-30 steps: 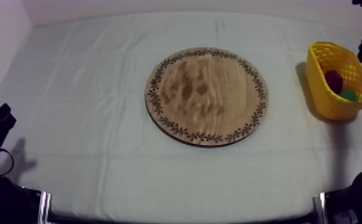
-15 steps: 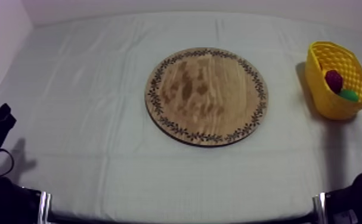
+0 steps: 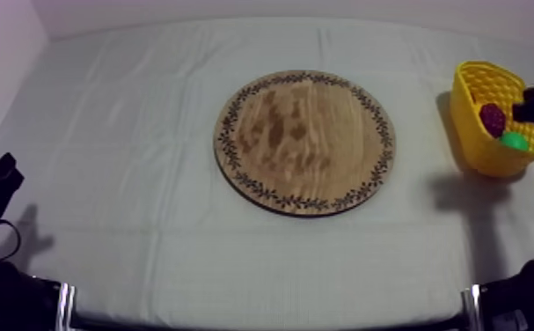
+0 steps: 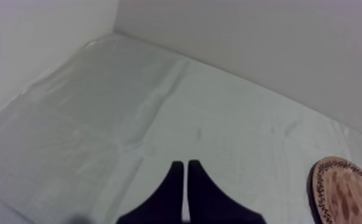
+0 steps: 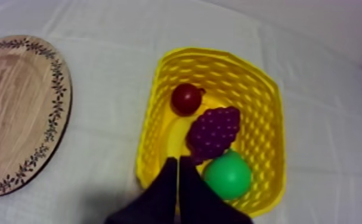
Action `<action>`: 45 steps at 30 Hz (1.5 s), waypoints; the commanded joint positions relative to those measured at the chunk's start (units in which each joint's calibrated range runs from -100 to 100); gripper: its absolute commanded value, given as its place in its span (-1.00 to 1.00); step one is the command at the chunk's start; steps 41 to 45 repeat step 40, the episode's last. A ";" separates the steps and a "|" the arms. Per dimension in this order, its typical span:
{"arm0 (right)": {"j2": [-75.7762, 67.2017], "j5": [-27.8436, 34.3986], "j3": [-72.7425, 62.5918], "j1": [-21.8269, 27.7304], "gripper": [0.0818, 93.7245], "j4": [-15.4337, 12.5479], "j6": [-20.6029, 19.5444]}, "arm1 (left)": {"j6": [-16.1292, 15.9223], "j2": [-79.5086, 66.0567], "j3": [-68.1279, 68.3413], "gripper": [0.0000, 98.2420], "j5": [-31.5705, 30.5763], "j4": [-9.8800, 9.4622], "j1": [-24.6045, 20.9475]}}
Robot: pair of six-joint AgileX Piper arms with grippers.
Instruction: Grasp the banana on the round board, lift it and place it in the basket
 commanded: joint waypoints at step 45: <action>-46.95 1.16 30.57 -14.70 -0.99 1.38 -2.05 | 0.01 0.02 0.03 -1.00 -0.01 -0.01 -0.02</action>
